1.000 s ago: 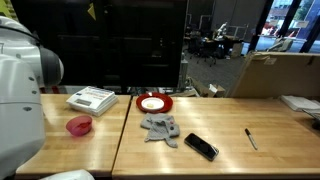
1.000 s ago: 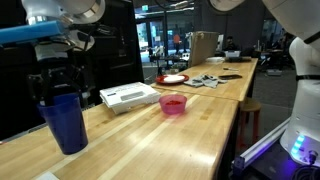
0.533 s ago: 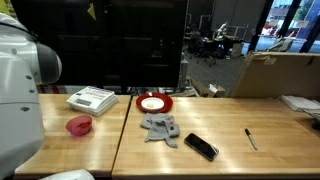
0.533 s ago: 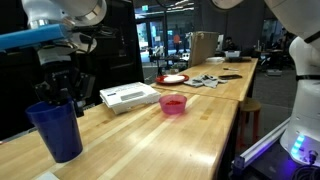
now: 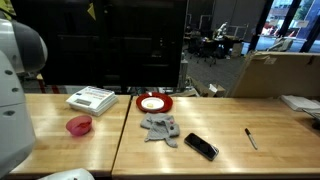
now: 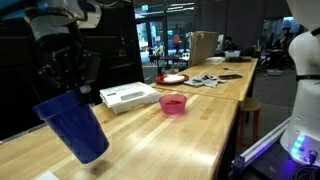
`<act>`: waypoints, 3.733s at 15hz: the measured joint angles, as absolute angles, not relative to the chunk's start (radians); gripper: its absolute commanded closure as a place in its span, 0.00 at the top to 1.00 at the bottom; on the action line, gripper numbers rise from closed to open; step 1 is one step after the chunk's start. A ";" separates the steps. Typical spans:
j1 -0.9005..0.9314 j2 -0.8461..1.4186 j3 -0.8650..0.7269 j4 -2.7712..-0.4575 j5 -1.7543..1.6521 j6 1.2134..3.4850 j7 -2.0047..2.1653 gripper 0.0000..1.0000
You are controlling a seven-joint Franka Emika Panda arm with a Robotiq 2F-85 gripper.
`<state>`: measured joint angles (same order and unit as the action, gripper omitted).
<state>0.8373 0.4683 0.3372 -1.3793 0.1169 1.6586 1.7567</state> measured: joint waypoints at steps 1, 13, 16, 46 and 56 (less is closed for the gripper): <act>0.842 0.447 0.336 -1.399 0.117 1.656 1.780 0.02; 0.846 0.211 0.333 -1.683 0.269 1.709 2.335 0.02; 0.830 0.156 0.334 -1.785 0.331 1.796 2.442 0.02; -0.258 -0.710 1.020 -2.183 0.609 1.508 2.600 0.07; -0.228 -0.530 1.027 -2.170 0.237 1.613 2.537 0.02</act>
<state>-0.2276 -0.5299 1.0268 -2.1698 0.2374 1.6125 2.5375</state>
